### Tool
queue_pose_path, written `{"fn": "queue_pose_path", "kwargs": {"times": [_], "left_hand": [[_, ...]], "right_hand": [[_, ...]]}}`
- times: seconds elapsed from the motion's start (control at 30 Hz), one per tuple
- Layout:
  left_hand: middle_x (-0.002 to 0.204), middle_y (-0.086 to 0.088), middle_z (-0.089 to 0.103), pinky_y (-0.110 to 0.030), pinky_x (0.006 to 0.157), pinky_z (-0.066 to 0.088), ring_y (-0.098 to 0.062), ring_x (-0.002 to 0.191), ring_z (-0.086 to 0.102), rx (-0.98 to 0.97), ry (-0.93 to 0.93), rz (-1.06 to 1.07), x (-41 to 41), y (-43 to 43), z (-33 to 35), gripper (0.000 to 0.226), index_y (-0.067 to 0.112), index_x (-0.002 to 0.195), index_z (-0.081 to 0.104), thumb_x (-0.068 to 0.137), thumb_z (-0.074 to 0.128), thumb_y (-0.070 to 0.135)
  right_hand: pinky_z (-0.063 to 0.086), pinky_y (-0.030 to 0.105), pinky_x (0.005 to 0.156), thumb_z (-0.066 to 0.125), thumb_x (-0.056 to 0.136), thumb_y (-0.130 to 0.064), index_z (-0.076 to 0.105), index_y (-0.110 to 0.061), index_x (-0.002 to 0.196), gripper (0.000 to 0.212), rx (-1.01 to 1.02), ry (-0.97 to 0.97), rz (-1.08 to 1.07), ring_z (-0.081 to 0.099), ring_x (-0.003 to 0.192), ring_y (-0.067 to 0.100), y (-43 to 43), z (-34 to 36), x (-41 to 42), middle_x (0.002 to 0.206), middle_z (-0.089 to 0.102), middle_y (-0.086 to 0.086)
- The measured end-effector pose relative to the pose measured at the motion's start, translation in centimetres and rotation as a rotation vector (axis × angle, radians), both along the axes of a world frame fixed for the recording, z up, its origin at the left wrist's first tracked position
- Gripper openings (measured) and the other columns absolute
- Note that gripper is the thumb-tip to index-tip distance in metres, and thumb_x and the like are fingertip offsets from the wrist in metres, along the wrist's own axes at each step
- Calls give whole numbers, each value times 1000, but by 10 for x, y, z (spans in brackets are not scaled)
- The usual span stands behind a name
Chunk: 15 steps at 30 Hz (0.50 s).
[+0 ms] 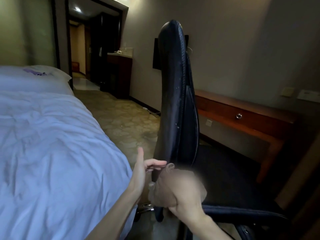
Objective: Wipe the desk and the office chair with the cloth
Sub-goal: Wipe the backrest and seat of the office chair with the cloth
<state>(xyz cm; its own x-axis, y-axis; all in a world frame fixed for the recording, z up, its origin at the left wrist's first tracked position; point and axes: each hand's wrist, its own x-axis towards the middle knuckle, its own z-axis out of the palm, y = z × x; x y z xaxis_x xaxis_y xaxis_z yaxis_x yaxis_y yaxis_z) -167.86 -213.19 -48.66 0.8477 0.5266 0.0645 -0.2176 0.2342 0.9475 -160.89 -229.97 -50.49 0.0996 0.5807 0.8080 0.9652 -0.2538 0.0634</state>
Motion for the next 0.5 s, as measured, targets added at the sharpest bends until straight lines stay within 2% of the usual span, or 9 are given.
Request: {"fn": "queue_pose_path", "kwargs": {"times": [0.07,0.13,0.17,0.27,0.4,0.5], "left_hand": [[96,-18,79,-38,105,47,-30,104,72,12,0,10,2,0,-1,97,6,90,84,100,11,70],[78,-10,77,-25,87,53,-16,83,72,-2,-9,42,4,-1,2,93,10,79,84,97,14,69],[77,-6,78,-22,85,52,-14,83,71,1,2,68,6,-1,2,91,12,77,83,102,12,63],[98,1,81,-20,84,45,-14,100,68,97,52,71,4,1,1,91,16,92,83,108,1,52],[111,-1,80,-23,86,45,-14,106,67,132,72,27,0,8,14,91,16,109,80,106,-2,57],[118,0,78,-27,88,46,-12,102,68,41,5,22,2,14,35,91,21,114,77,103,-2,65]], "right_hand": [[56,45,69,69,71,-27,72,-19,109,39,67,-1,70,57,100,27,-2,29,0,120,57,2],[55,45,74,68,75,-25,77,-8,104,35,232,-16,57,58,102,30,1,83,0,116,60,9],[54,45,78,68,77,-22,78,-5,105,35,325,-28,32,57,106,33,5,114,-1,117,61,14],[48,50,92,71,77,-10,76,-8,114,38,507,-130,-14,55,117,40,24,211,-14,124,62,22],[41,47,103,64,76,-15,69,-20,129,53,498,-265,-145,48,134,36,47,315,-31,142,56,13],[41,40,108,55,80,-21,60,-30,139,60,341,-144,-187,44,138,23,59,336,-28,148,52,-1]]}}
